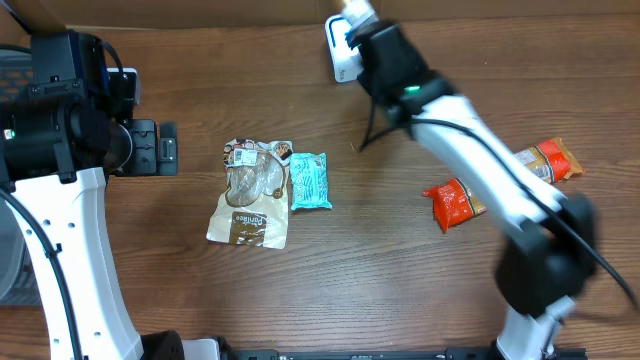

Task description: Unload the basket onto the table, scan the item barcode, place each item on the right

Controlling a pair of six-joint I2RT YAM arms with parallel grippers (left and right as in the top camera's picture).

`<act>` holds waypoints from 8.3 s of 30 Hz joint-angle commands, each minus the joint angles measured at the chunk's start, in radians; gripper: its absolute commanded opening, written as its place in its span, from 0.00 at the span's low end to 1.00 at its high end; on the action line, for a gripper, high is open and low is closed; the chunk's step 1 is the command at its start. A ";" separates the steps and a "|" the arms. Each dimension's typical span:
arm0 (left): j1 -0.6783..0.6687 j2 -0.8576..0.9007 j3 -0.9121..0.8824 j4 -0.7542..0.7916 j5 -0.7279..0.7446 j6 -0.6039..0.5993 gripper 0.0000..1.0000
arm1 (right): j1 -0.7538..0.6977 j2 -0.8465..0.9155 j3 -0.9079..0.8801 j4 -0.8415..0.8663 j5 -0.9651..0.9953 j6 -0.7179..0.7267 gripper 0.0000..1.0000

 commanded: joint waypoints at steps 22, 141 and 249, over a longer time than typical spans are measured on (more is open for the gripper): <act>0.004 0.005 0.003 0.002 0.004 0.019 1.00 | -0.427 -0.170 -0.798 0.296 -0.325 1.154 0.04; 0.004 0.005 0.003 0.002 0.004 0.019 0.99 | 0.171 0.114 -0.262 -0.037 -0.474 0.942 0.36; 0.004 0.005 0.003 0.002 0.004 0.019 1.00 | -0.150 0.079 -0.640 0.242 -0.864 0.451 0.54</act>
